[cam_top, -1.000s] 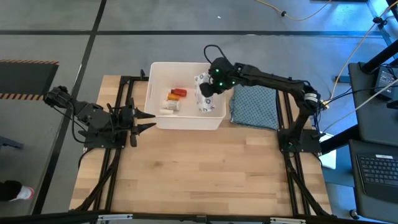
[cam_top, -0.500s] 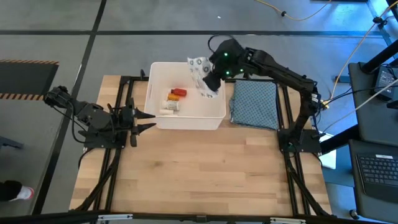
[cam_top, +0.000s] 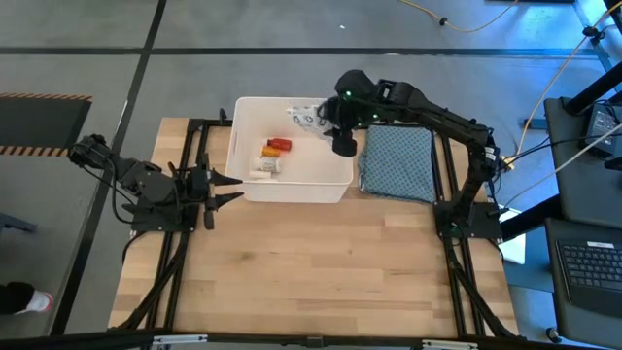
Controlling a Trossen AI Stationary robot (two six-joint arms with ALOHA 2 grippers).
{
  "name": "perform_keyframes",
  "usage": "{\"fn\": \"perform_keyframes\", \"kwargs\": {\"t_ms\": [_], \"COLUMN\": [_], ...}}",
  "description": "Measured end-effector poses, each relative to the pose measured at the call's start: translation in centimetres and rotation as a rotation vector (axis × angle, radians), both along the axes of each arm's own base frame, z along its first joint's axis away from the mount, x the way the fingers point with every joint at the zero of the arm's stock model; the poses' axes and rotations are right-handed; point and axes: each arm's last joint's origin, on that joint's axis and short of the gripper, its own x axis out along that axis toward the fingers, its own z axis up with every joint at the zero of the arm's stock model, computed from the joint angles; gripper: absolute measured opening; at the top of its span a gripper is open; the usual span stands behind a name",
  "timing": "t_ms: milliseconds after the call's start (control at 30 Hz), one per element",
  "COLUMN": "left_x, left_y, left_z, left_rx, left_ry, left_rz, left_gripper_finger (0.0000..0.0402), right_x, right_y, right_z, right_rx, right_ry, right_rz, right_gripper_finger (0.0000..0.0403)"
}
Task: Pick & place medical supplies in basket/bin
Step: Put the white mailer bag into the white bin
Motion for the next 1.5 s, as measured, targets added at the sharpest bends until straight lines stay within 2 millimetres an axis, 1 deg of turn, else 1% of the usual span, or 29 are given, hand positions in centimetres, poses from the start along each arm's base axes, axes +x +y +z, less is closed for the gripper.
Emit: {"fn": "perform_keyframes", "kwargs": {"t_ms": [67,233,333,467,567,700,800,900,967,1233,1500], "left_x": [0.0,0.1,0.1,0.1,0.2,0.4,0.6,0.8,0.9,1.1,1.2], "left_y": [0.1,0.2,0.3,0.4,0.4,0.3,0.2,0.1,0.1,-0.1,-0.1], "left_z": [0.0,0.0,0.0,0.0,-0.1,-0.2,-0.3,-0.4,-0.4,-0.7,-0.7], "left_rx": [0.007,0.006,-0.035,-0.032,-0.02,-0.009,-0.003,-0.009,-0.009,0.005,0.005], "left_ry": [-0.002,-0.015,-0.035,-0.042,-0.044,-0.038,-0.031,-0.027,-0.023,0.001,0.0], "left_rz": [0.026,0.113,0.156,0.199,0.238,0.255,0.256,0.26,0.26,0.261,0.261], "left_gripper_finger": [0.0134,0.0134,0.0134,0.0134,0.0134,0.0134,0.0134,0.0134,0.0134,0.0134,0.0134], "right_x": [0.1,0.6,1.0,1.4,2.1,4.0,5.4,6.3,6.7,7.7,8.6], "right_y": [0.3,0.8,1.1,1.8,2.3,2.6,2.5,2.2,2.1,1.9,1.7], "right_z": [-0.1,0.3,0.6,0.6,-0.6,-3.7,-5.8,-7.9,-8.9,-10.7,-13.3], "right_rx": [-0.085,-0.417,-0.544,-0.663,-0.733,-0.788,-0.857,-0.868,-0.876,-0.852,-0.796], "right_ry": [0.044,0.141,0.148,0.189,0.253,0.349,0.423,0.514,0.548,0.538,0.585], "right_rz": [0.044,0.222,0.335,0.48,0.616,0.784,0.809,0.869,0.926,0.981,1.013], "right_gripper_finger": [0.0179,0.0179,0.0179,0.0179,0.0179,0.0179,0.0179,0.0179,0.0179,0.0179,0.0179]}}
